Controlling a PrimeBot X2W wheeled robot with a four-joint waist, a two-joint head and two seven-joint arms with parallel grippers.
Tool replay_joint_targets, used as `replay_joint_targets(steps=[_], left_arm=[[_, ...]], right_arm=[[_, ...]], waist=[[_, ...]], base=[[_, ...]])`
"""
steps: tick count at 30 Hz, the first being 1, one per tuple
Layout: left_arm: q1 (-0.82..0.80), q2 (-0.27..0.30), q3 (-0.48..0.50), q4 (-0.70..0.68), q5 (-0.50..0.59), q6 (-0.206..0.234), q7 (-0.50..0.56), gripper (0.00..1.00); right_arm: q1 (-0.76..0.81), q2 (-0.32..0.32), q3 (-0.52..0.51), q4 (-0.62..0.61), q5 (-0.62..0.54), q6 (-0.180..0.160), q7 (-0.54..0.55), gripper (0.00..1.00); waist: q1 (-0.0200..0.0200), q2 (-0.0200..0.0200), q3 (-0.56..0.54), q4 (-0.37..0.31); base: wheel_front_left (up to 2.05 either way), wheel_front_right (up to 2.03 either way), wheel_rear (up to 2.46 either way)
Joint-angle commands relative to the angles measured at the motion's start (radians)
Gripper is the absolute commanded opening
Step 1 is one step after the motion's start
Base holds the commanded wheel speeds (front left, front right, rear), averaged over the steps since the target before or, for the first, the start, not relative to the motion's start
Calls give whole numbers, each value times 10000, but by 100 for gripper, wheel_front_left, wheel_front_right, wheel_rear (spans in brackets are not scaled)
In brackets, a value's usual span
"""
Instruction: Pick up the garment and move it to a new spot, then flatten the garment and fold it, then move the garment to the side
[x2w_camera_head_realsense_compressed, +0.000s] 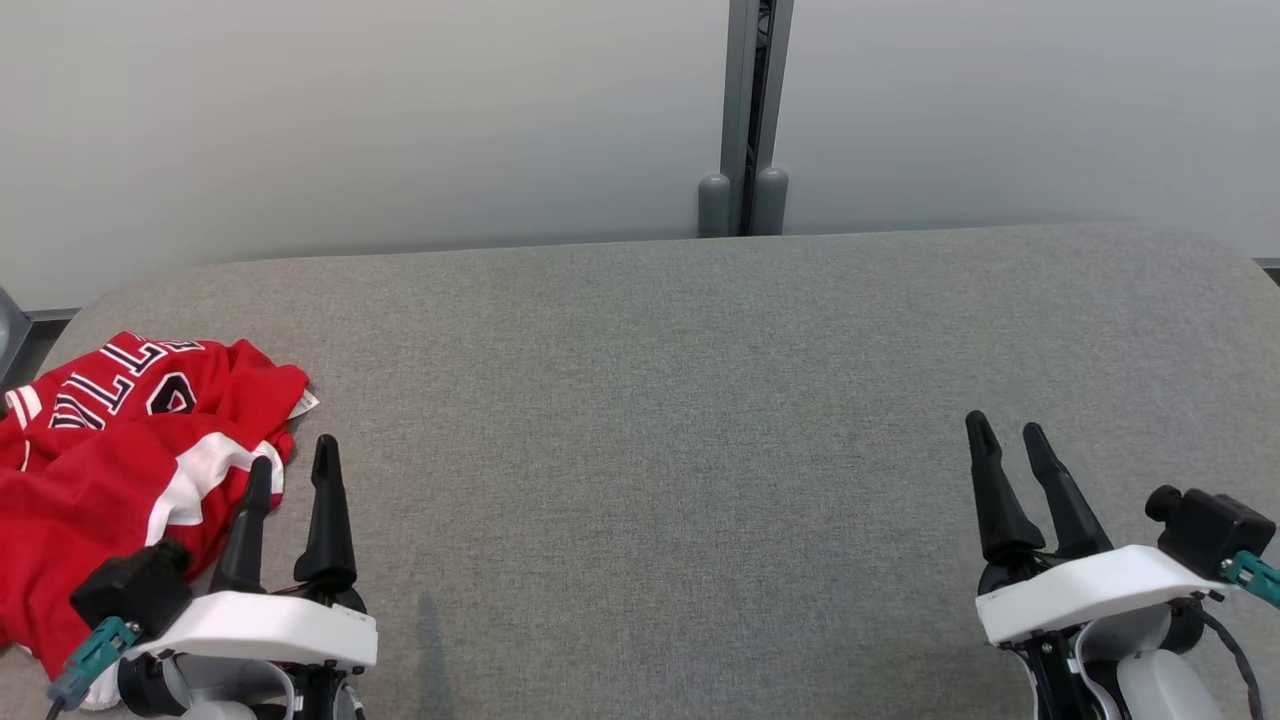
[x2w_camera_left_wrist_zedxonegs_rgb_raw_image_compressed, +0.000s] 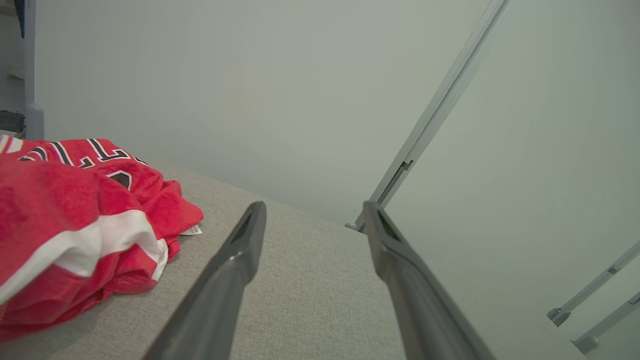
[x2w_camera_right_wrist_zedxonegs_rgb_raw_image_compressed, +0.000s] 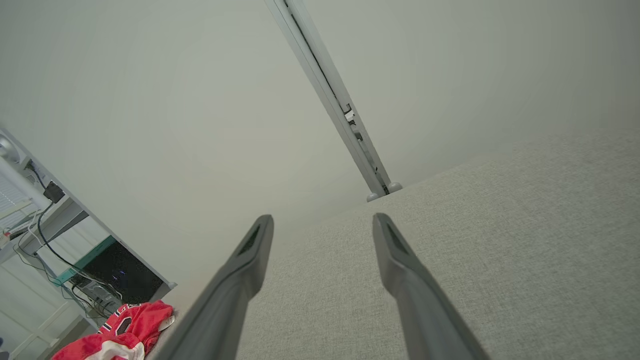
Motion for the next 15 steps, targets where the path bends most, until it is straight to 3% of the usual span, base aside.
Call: replay_joint_targets(steps=[1, 15], left_arm=[[-219, 78, -8, -139, 288, 63, -87, 100], [-207, 83, -116, -278, 1649, 183, -447, 100]], right_arm=[[-226, -93, 34, -60, -297, 17, -104, 100], [-359, -100, 341, -26, -1794, 19, -466, 100]], waist=[[-1, -1, 3, -1], [-1, -1, 0, -4]], base=[[0, 0, 0], [0, 0, 0]])
